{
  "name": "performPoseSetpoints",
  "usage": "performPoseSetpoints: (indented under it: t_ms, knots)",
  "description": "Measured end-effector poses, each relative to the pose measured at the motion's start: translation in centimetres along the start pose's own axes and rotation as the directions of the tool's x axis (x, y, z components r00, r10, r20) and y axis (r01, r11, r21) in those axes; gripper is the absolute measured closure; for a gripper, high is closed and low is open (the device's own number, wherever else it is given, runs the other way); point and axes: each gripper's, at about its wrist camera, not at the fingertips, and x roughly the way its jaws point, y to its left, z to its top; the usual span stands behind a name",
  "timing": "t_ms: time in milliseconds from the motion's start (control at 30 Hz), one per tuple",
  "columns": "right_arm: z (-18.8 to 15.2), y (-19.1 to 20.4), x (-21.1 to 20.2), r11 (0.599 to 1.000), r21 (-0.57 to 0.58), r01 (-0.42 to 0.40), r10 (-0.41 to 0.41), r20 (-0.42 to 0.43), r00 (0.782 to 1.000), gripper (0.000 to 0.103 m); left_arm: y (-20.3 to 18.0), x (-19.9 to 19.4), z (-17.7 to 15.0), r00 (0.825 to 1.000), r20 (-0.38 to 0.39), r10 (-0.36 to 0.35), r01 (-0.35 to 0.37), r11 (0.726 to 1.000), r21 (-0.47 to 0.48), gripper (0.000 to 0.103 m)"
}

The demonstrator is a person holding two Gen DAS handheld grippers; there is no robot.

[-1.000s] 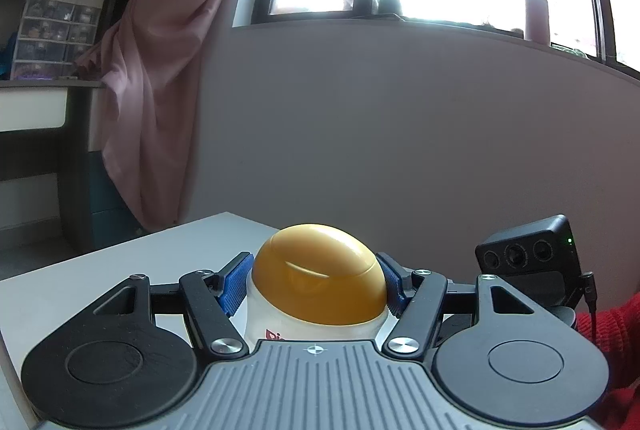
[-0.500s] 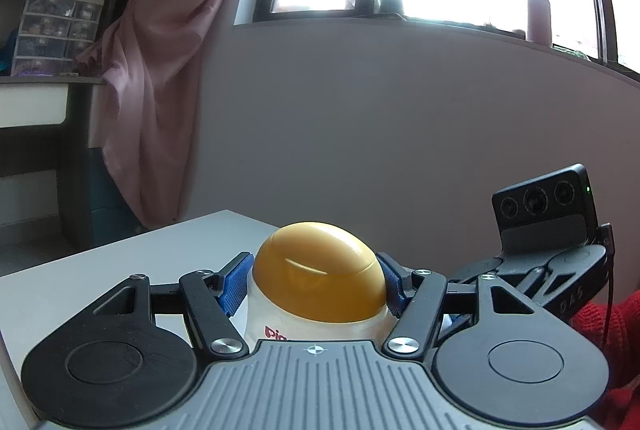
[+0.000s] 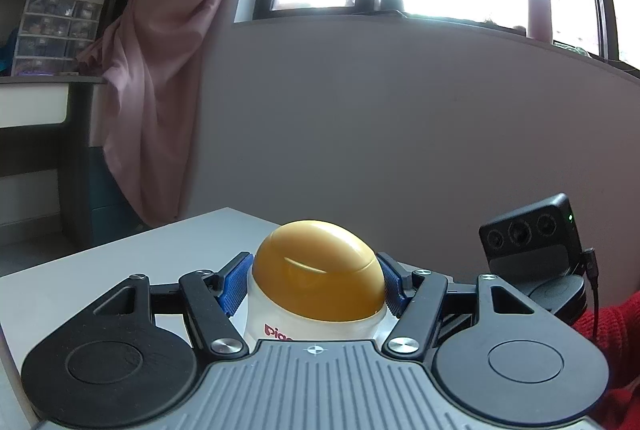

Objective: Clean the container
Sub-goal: 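Wipe the bottle's side with the right gripper's cloth while the left gripper holds it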

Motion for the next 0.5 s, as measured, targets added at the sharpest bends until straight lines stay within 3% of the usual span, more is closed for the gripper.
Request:
performPoseSetpoints:
  t_ms: [500]
  knots:
    - [-0.8, -0.6, 0.1, 0.998, -0.011, 0.067, -0.067, -0.023, 0.997, 0.093, -0.1, 0.1, 0.1, 1.000, -0.017, 0.014, -0.014, 1.000, 0.009, 0.037]
